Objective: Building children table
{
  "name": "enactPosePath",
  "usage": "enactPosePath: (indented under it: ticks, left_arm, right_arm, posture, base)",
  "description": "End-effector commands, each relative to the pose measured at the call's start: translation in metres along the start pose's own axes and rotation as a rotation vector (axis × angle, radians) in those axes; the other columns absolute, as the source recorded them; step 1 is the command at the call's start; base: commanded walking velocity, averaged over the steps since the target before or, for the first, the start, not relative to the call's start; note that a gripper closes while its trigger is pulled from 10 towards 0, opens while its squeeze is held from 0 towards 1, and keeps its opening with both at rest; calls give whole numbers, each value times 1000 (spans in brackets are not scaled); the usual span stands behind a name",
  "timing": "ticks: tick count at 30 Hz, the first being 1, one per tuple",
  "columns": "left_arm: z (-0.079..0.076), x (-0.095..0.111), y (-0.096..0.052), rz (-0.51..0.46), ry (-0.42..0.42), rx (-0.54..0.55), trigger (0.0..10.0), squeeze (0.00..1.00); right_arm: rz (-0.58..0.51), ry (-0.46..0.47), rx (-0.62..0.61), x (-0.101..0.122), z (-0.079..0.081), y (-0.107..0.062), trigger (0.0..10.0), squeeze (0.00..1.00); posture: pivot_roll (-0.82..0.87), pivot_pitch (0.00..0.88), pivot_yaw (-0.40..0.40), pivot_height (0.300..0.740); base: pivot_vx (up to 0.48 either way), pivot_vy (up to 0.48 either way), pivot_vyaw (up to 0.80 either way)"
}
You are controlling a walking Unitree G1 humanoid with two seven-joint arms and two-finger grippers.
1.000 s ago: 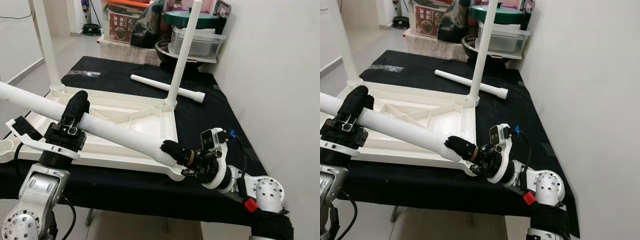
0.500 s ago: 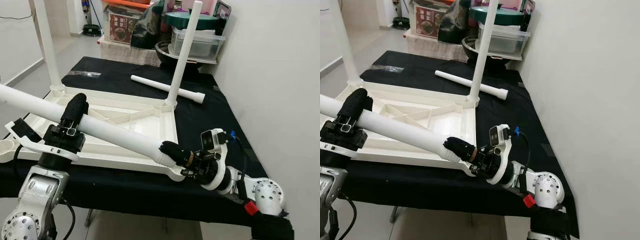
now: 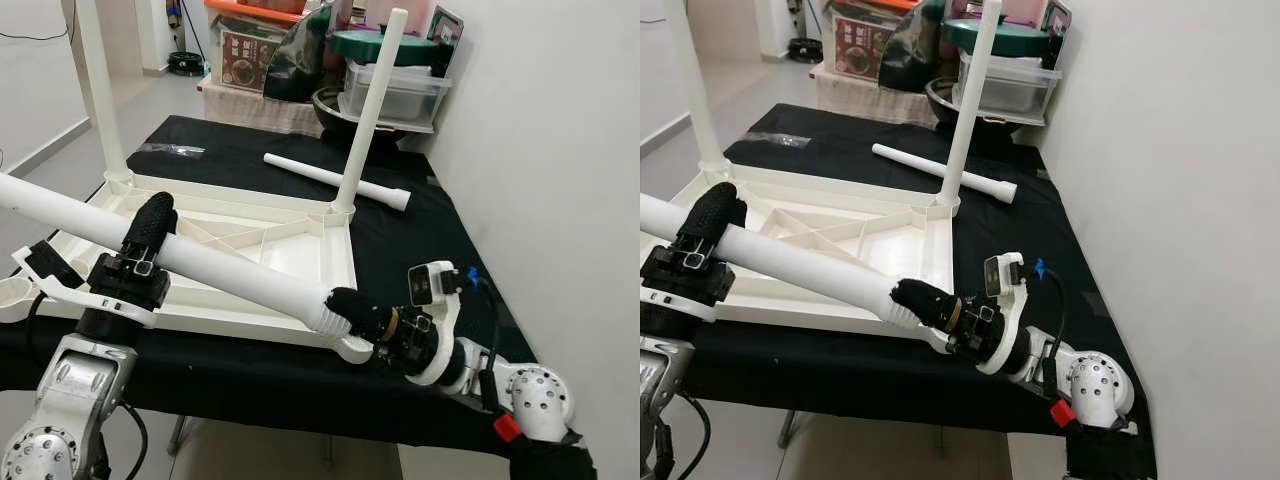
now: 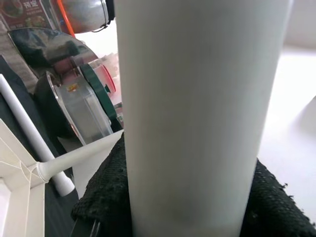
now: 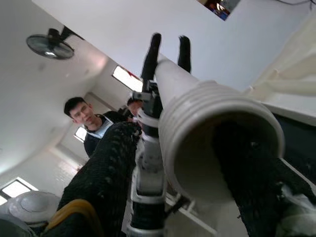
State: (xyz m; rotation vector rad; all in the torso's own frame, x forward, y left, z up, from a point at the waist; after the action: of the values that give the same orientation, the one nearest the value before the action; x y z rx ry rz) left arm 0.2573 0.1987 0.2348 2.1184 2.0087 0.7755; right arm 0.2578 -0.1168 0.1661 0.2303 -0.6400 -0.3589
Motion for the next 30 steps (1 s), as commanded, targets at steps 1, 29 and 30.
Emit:
enactPosePath:
  ticks: [1,29,30]
  left_arm:
    - [-3,1,4,2,-16,-18,10000,0]
    - [-32,-18,41,658,215,-385,10000,0]
    - [-32,-22,42,686,214,-405,10000,0]
  right_arm:
    - [2,-2,-31,0,-4,-8,10000,0]
    - [93,-382,15,66,21,0,10000,0]
    - [117,-394,56,63,25,7,10000,0]
  posture:
    - [86,0,-125,740]
    - [89,0,-107,740]
    - [89,0,-107,740]
  base:
    - [0,0,0]
    - [0,0,0]
    - [0,0,0]
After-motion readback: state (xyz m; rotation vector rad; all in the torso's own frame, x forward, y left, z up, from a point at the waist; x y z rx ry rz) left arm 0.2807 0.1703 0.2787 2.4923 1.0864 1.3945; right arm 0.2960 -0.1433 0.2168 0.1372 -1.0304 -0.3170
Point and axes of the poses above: a point about 5 cm out from each wrist's last joint towards the gripper, its own y axis pointing out of the wrist towards the gripper, its own x axis along the axis of the wrist's last joint, z = x × y, the point moved 2 cm from there along y, pointing out of the wrist towards the gripper, and after that the axes turned 1 degree about -y, right-handed, at the moved point
